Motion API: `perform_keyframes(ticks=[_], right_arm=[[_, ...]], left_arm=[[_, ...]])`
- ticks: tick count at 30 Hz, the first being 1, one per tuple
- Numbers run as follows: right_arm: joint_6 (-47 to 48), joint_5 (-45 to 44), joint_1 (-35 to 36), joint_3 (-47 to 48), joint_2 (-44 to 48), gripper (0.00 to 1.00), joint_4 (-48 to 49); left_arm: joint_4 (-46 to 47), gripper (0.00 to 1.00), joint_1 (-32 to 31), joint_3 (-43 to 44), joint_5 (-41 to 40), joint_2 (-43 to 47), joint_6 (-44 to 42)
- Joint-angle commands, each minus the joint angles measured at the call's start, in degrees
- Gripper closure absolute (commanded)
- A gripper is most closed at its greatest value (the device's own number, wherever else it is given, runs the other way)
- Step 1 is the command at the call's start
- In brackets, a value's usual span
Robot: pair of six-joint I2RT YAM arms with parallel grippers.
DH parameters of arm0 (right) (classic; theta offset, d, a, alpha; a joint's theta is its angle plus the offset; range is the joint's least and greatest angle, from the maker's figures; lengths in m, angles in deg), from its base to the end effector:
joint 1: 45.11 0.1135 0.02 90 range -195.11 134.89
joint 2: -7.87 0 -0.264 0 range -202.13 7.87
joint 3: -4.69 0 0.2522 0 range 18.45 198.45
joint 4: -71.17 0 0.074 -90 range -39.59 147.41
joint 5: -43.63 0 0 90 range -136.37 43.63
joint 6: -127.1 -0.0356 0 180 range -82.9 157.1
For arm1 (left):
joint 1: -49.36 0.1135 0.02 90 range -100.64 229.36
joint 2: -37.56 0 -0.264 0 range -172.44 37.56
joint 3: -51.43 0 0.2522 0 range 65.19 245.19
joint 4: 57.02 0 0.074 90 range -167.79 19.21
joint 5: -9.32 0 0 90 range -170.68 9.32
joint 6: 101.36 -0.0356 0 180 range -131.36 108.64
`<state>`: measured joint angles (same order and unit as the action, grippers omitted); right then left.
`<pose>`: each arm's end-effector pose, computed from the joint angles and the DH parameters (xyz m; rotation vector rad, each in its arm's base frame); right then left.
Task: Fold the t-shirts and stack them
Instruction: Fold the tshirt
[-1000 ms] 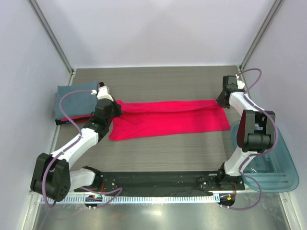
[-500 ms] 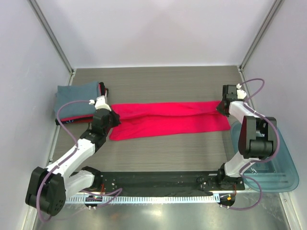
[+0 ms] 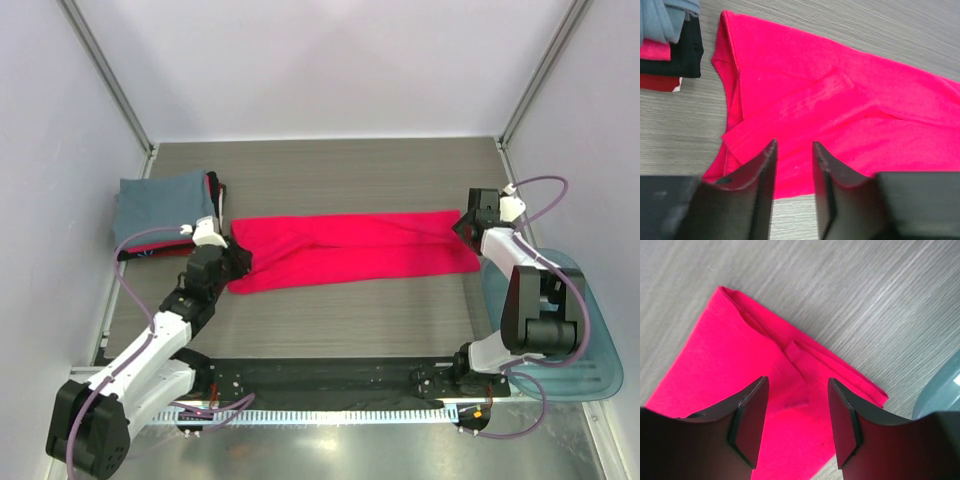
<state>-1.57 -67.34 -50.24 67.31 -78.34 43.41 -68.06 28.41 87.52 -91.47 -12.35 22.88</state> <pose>0.2983 -0.0396 0.1922 1.0357 2.1604 -0.1817 0.1833 -0.0631 0.2094 -0.3546 1.9911 -0.4284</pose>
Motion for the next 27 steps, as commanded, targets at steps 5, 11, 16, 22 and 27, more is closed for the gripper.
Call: perform_keyframes(ticks=[5, 11, 16, 22, 27], right_arm=[[1.06, 2.16, -0.32, 0.36, 2.46, 0.51, 5.21], [0.79, 2.87, -0.32, 0.97, 0.26, 0.5, 5.74], [4.3, 5.4, -0.5, 6.5, -5.26, 0.56, 5.74], [7.39, 8.23, -0.5, 12.57, -11.6, 0.57, 5.12], [8.79, 5.86, -0.5, 15.12, -16.08, 0.58, 4.77]], left_arm=[[0.79, 0.57, -0.23, 0.78, 1.46, 1.57, 0.13], [-0.79, 0.44, -0.23, 6.23, 4.1, -5.01, -0.13], [-0.87, 0.38, -1.37, 11.41, 7.45, -12.03, -2.51], [-0.96, 0.36, -9.71, 20.36, 5.77, -20.39, -9.79], [-4.29, 0.35, -14.99, 28.28, 4.55, -30.5, -15.16]])
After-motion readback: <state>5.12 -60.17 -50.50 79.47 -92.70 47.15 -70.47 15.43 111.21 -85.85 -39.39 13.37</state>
